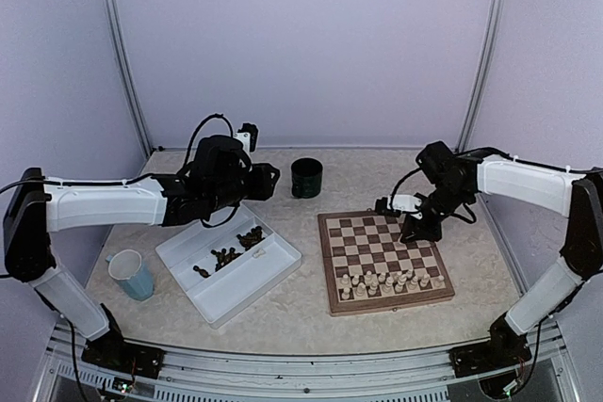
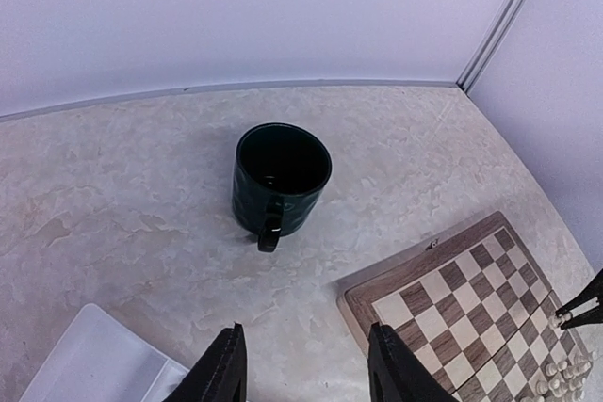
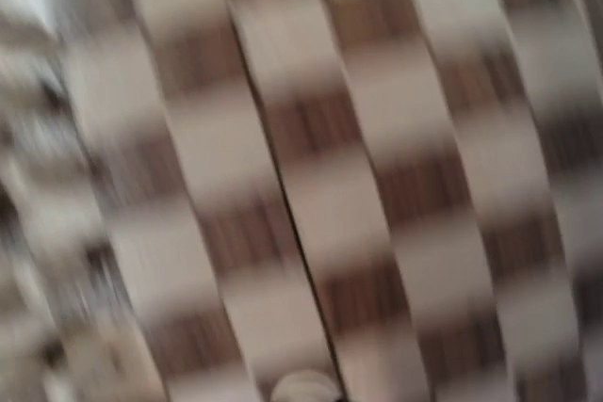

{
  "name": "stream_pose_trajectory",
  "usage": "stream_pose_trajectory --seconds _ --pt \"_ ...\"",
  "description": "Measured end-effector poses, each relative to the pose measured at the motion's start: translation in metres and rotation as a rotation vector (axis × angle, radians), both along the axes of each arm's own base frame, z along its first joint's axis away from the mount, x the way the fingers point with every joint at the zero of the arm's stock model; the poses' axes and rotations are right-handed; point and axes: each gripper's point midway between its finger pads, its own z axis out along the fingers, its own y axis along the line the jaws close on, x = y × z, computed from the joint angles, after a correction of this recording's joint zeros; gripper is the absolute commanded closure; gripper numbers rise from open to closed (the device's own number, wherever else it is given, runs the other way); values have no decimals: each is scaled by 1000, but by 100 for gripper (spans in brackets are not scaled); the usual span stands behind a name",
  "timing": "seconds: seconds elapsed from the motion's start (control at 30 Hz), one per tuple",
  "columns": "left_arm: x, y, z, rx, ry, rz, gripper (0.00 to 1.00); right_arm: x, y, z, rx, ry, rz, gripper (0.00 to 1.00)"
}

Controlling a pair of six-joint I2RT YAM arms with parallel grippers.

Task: Set up the chess pieces on the board
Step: Place the pawn at g2.

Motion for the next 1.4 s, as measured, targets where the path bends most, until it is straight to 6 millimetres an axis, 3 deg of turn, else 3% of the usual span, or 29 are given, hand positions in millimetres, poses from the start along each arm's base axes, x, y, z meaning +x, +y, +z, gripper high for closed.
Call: stream_pose_trajectory --seconds 0.13,0.33,0.57,0.93,1.23,1.4 --pt "6 -11 1 -3 5 -17 56 -14 -40 -9 -36 3 -57 87" --pt "12 -26 -8 3 31 -49 56 -42 -59 -27 -70 33 -42 86" --pt "10 -34 -20 17 60 -77 56 -51 -63 -37 -89 53 -18 84" --pt "9 -33 -21 19 64 -75 55 -54 -66 -47 -114 76 11 81" --pt "9 -29 -26 24 90 -63 55 -57 -67 -49 -121 90 22 75" --pt "6 -17 -44 69 148 -20 56 -60 -68 -46 -126 107 29 66"
